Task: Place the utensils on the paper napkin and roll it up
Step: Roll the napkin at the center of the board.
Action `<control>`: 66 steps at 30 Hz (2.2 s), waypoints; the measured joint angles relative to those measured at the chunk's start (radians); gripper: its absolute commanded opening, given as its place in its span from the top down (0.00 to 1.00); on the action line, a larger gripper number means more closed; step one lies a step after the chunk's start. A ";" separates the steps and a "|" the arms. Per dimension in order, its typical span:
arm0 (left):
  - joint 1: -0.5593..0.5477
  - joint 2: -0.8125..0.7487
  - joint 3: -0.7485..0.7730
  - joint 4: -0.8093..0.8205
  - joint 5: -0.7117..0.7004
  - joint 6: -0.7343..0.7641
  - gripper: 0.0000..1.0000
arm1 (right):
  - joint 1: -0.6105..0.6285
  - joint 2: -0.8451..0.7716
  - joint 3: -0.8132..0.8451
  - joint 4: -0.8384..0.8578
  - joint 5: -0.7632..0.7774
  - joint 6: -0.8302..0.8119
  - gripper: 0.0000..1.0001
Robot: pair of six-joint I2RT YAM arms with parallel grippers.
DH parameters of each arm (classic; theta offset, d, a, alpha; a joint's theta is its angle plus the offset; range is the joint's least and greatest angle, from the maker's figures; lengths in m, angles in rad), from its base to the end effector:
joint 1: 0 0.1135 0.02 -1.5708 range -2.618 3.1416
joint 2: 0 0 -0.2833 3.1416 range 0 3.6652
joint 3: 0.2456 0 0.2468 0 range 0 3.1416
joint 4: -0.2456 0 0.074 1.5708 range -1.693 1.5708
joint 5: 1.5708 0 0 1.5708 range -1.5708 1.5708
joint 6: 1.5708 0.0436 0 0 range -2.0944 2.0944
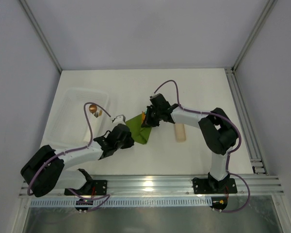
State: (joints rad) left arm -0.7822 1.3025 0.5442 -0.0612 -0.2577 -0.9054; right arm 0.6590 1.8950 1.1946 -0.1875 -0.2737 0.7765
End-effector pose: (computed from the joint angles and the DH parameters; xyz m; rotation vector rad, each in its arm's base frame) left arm 0.1776 -0.1608 0.1807 -0.2714 2.3995 -0.5030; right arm 0.3131 0.2574 0.1837 0.0262 2.6621 0.8973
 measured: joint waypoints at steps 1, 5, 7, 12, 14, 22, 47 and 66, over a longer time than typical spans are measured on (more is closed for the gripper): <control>-0.008 -0.018 -0.029 0.043 0.026 -0.003 1.00 | 0.000 0.000 0.000 0.000 0.000 0.000 0.96; -0.039 -0.063 -0.082 0.140 0.100 -0.008 1.00 | 0.000 0.000 0.000 0.000 0.000 -0.002 0.96; -0.044 -0.063 -0.082 0.184 0.127 -0.009 1.00 | 0.000 0.000 0.000 0.000 -0.002 -0.003 0.96; -0.044 -0.012 -0.081 0.280 0.179 -0.028 1.00 | 0.000 0.000 0.000 0.000 -0.002 -0.004 0.96; -0.044 0.026 -0.081 0.311 0.194 -0.035 1.00 | 0.000 0.000 0.000 0.000 -0.002 -0.004 0.96; -0.044 0.093 -0.080 0.365 0.217 -0.039 1.00 | 0.000 -0.004 0.000 0.000 -0.003 -0.004 0.96; -0.044 0.175 -0.075 0.425 0.224 -0.058 1.00 | 0.000 -0.004 0.002 0.000 -0.011 -0.004 0.96; -0.044 0.250 -0.078 0.511 0.220 -0.062 1.00 | 0.000 -0.004 0.040 -0.002 -0.027 -0.004 0.96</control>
State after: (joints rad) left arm -0.8265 1.5524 0.4660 0.4500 -0.0376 -0.9676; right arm 0.6590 1.8912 1.2350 -0.1898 -0.3008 0.7727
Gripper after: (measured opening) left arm 0.002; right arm 0.039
